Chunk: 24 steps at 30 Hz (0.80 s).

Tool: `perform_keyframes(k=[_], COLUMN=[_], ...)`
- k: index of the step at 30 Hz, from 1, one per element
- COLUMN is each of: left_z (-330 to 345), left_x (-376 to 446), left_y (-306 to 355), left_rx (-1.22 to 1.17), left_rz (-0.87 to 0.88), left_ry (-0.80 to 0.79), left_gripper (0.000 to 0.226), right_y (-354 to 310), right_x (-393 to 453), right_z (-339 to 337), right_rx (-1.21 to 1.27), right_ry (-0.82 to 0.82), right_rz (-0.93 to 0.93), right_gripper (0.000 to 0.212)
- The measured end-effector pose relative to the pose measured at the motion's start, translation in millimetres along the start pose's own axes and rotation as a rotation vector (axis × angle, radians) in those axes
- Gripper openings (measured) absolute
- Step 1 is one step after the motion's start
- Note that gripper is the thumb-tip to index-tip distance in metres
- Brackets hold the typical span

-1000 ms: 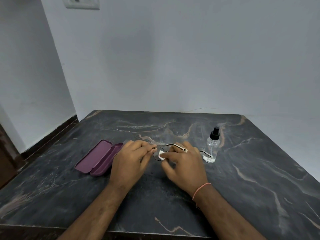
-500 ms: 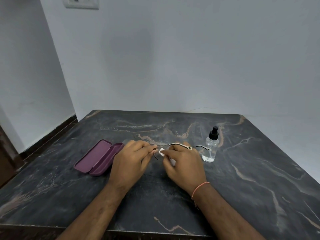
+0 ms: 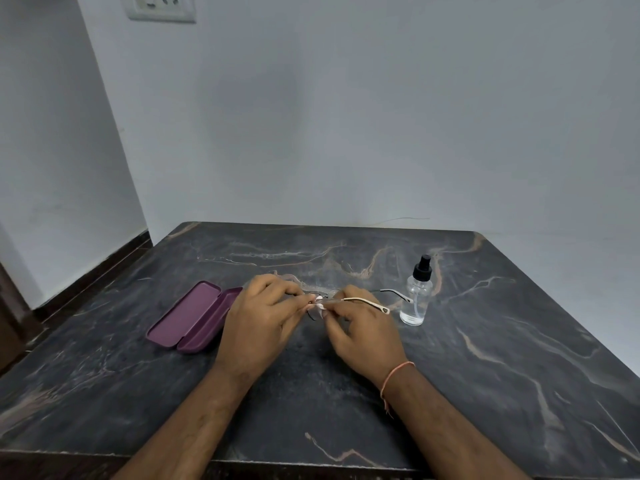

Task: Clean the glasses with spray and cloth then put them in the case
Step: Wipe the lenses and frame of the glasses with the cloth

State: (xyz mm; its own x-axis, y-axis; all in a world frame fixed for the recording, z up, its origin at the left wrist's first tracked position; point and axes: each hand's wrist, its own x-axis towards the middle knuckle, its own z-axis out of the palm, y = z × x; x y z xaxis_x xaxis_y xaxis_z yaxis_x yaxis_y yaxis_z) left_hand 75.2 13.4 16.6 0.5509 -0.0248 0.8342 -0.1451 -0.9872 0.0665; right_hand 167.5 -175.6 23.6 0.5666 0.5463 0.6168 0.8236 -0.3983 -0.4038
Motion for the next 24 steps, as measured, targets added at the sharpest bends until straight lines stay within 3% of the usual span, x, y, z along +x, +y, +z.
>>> perform_keyframes(k=[3, 8, 13, 17, 24], left_z=[2, 0, -8, -12, -15], left_x=[-1, 0, 1, 2, 5], left_y=[-2, -2, -5, -7, 3], left_rx=[0.006, -0.046, -0.106, -0.246, -0.414], left_rz=[-0.013, -0.144, -0.351, -0.535, -0.465], left_ry=[-0.013, -0.008, 0.098, 0.221, 0.274], left_gripper=[0.015, 0.019, 0.019, 0.019, 0.020], right_y=[1, -2, 2, -1, 0], right_x=[1, 1, 3, 1, 10], right_z=[1, -5, -9, -16, -23], right_rx=[0.166, 0.378, 0.775, 1.072, 1.340], right_ry=[-0.067, -0.033, -0.029, -0.143, -0.108], right_rz=[-0.009, 0.050, 0.352, 0.633, 0.864], right_gripper=[0.022, 0.018, 0.014, 0.017, 0.017])
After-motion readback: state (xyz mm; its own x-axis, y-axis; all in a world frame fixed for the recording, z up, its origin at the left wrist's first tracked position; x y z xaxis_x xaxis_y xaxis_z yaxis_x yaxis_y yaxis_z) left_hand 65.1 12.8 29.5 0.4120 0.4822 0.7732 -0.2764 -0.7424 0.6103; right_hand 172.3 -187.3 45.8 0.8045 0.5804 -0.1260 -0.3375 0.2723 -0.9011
